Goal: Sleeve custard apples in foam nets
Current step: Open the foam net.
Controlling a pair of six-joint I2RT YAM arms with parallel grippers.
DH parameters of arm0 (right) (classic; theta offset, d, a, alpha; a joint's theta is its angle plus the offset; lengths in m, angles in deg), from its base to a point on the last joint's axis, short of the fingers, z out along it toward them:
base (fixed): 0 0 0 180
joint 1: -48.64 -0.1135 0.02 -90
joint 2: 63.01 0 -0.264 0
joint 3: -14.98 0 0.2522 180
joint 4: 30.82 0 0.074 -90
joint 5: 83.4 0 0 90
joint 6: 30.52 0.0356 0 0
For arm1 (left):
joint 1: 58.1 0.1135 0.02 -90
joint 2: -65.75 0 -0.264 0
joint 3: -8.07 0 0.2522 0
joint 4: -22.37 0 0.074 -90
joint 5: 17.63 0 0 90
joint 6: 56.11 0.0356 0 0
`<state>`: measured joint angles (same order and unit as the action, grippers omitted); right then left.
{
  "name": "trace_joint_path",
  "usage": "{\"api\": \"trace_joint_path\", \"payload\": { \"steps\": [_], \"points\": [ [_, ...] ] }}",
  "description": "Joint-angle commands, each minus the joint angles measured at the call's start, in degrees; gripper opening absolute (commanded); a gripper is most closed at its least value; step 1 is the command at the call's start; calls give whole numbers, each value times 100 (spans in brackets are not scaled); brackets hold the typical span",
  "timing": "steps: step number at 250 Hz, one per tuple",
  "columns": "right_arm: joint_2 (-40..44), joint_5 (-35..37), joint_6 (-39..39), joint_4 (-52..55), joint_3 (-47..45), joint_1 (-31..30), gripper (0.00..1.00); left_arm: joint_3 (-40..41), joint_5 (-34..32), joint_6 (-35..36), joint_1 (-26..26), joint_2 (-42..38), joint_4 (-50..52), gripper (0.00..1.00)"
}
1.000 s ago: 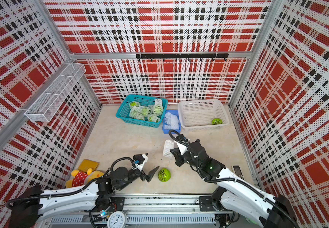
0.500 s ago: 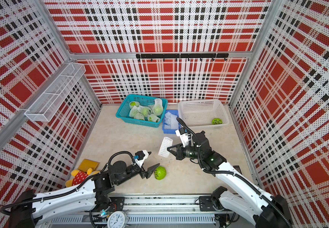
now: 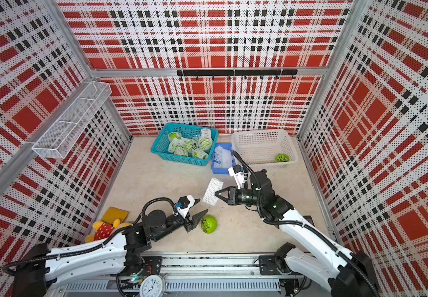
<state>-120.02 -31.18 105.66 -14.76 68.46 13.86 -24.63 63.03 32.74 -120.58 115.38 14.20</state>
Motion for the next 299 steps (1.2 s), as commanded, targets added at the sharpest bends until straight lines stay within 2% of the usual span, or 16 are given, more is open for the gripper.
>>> {"api": "trace_joint_path", "payload": {
  "steps": [1,26,103,268,299],
  "points": [
    [-63,-133,213,-509,-71,12,0,-154,-63,-59,-19,188,-410,49],
    [-60,-136,178,-508,-114,10,0,-154,-101,-144,-10,296,-634,43],
    [32,-11,-12,-383,-203,7,0,-233,-290,-158,-10,356,-787,48],
    [-58,-144,48,-582,-379,11,0,-233,-1184,-145,-10,654,-1578,29],
    [-66,-72,57,-576,-415,8,0,-267,-1224,-96,-18,628,-1604,19]
  ]
}}
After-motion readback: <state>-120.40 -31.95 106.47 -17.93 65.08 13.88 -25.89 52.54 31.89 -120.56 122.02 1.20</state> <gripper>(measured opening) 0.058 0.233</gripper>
